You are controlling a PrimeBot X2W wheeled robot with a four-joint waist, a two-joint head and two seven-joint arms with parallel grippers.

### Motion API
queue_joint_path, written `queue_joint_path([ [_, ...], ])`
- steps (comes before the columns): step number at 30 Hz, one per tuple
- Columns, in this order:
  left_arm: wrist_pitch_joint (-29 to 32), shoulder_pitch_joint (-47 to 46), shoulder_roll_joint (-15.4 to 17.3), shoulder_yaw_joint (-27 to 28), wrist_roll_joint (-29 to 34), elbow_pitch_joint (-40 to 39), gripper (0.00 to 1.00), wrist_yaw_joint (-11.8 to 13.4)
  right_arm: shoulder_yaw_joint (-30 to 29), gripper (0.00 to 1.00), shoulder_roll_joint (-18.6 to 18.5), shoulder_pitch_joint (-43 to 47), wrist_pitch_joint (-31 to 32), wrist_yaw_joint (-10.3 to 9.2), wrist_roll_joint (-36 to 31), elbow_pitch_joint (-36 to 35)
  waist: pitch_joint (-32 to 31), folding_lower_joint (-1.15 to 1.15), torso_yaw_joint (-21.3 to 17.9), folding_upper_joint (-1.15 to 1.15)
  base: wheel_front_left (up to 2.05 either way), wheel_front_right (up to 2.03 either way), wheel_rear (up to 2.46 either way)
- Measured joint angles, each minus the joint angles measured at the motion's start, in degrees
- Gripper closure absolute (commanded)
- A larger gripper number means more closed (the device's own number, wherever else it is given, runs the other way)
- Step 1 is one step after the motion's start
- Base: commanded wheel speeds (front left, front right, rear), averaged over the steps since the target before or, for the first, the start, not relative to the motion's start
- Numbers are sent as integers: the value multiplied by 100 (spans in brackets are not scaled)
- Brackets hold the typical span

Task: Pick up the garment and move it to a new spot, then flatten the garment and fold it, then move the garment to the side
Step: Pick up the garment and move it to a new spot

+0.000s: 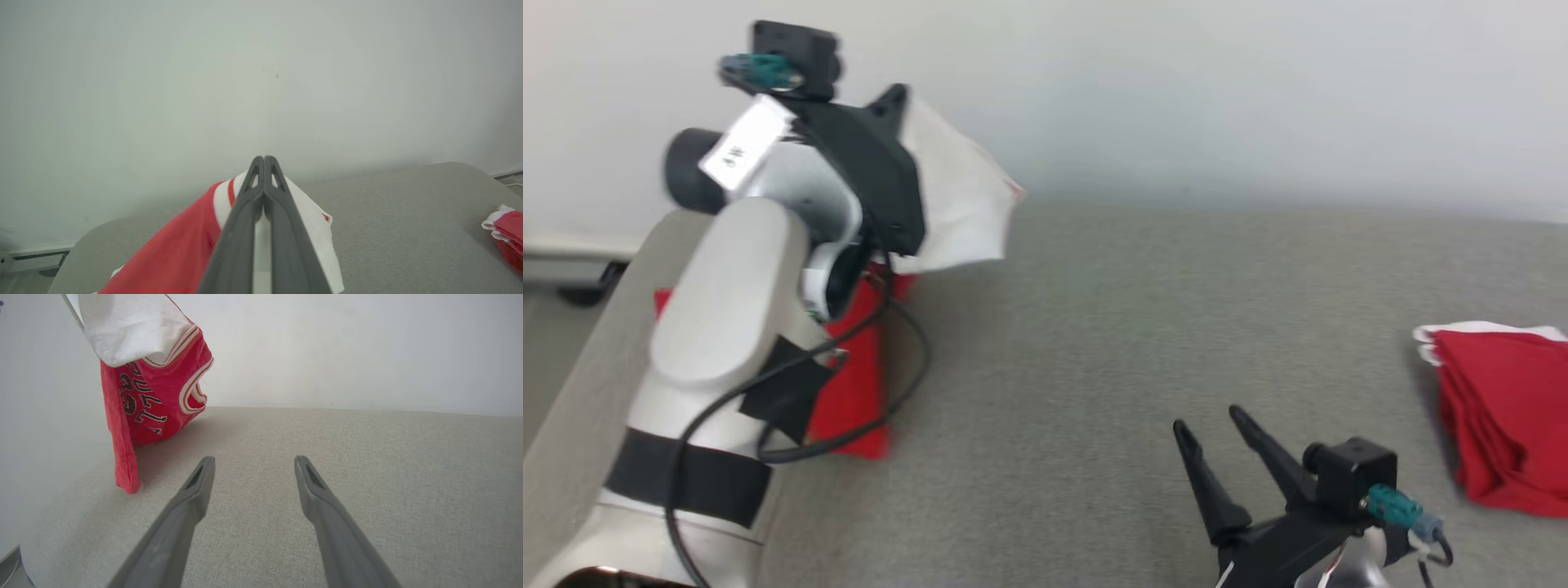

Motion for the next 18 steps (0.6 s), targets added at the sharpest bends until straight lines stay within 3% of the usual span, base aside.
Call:
queue_joint_path([
  [6, 90, 32, -183, -193, -94, -367, 100, -74, 97, 0, 47, 104, -94, 8, 0, 27, -202, 0, -509, 0, 0, 0, 0],
  [18, 247, 198, -248, -588, -412, -981, 100, -92, 158, 0, 44, 176, -226, 107, -1, 70, -326, 1, -1557, 0, 0, 0, 0],
])
